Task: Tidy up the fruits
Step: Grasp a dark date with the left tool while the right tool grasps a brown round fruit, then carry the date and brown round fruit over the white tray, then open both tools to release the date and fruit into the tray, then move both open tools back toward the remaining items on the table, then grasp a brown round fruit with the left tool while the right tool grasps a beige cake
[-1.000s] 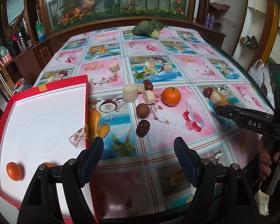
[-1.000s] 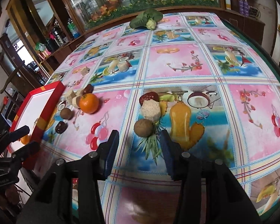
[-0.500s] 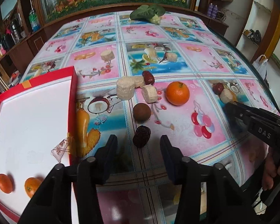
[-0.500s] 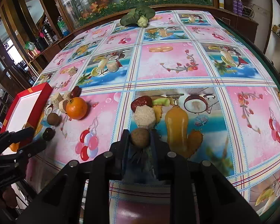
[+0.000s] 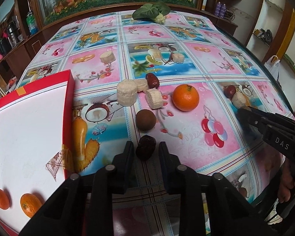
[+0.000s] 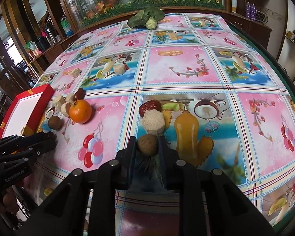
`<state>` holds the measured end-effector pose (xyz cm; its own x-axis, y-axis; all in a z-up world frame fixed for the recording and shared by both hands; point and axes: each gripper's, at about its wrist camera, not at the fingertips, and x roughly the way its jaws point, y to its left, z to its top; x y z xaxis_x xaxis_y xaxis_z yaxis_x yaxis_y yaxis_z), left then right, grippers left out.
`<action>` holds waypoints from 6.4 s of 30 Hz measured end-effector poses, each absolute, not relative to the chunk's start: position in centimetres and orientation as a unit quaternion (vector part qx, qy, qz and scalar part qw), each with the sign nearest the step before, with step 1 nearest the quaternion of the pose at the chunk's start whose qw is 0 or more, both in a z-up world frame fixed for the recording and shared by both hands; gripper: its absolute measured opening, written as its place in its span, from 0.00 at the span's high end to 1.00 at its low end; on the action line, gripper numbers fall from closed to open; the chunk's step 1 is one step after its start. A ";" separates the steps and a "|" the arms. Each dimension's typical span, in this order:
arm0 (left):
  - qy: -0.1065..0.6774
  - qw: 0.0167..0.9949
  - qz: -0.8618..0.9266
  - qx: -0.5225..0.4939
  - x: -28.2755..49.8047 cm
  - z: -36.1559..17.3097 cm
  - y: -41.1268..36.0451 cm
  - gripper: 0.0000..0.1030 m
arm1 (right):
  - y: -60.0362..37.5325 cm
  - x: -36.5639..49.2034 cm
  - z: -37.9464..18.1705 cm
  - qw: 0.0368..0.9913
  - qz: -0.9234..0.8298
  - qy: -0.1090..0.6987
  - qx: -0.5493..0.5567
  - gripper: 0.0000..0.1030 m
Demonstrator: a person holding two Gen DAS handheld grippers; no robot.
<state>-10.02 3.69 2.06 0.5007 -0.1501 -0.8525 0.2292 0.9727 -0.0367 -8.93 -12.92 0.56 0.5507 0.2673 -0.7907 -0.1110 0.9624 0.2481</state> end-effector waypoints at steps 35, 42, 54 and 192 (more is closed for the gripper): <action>0.382 0.922 -0.052 0.039 -15.4 7.1 7.4 0.84 | -8.5 -12.5 3.8 0.889 0.177 0.415 0.080 0.77; 0.362 0.931 -0.020 0.043 -15.8 7.6 8.7 0.84 | -6.6 -12.9 4.3 0.888 0.199 0.409 0.070 0.77; 0.350 0.936 0.023 0.036 -16.1 7.7 11.5 0.84 | -2.5 -13.4 5.8 0.886 0.241 0.394 0.042 0.77; 0.426 0.899 -0.025 0.098 -12.7 5.6 5.4 0.41 | -14.7 -7.0 0.9 0.877 0.147 0.442 0.120 0.55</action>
